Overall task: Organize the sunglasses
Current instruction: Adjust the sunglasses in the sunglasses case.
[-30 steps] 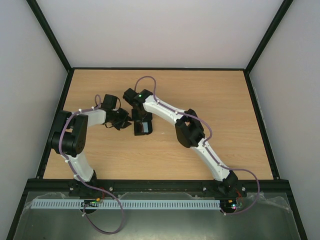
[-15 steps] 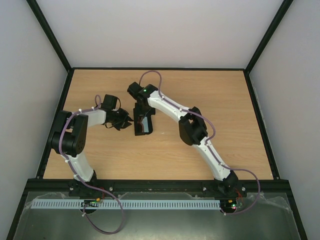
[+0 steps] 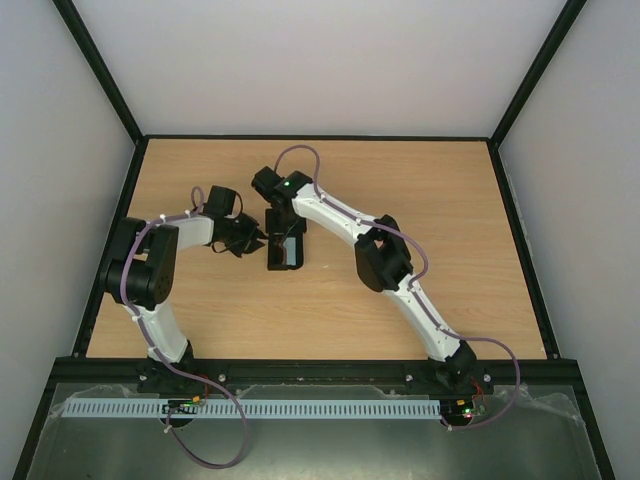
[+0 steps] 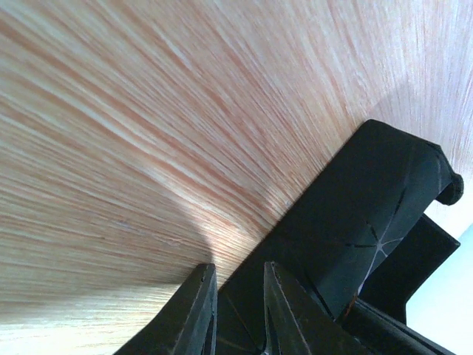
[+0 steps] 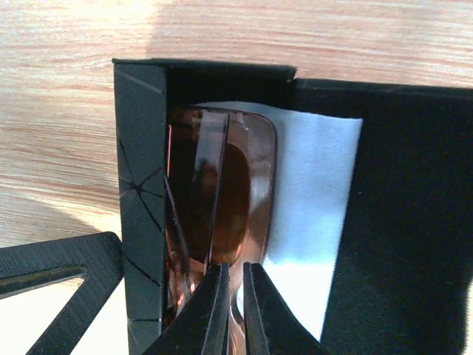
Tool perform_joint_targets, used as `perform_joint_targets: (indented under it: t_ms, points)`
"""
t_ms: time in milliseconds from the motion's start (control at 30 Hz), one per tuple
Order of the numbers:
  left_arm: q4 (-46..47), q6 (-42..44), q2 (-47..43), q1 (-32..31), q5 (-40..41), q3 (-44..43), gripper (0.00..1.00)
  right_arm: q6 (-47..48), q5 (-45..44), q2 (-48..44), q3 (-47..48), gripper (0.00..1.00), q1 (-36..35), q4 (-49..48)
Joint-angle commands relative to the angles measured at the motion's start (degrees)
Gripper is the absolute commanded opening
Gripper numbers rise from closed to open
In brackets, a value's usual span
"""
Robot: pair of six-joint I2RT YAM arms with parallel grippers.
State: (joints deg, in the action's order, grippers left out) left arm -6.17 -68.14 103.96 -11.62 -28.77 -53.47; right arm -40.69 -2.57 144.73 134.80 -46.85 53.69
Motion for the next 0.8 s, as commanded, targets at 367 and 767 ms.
perform_joint_targets:
  t_ms: [367, 767]
  points:
    - [-0.5, 0.3, 0.8, -0.5, -0.9, -0.8, 0.21, 1.1, -1.0, 1.1, 1.7, 0.08, -1.8, 3.1]
    - [-1.0, 0.3, -0.1, -0.5, -0.5, -0.6, 0.21, 1.7, -4.0, -4.1, -0.9, 0.12, -0.8, 4.2]
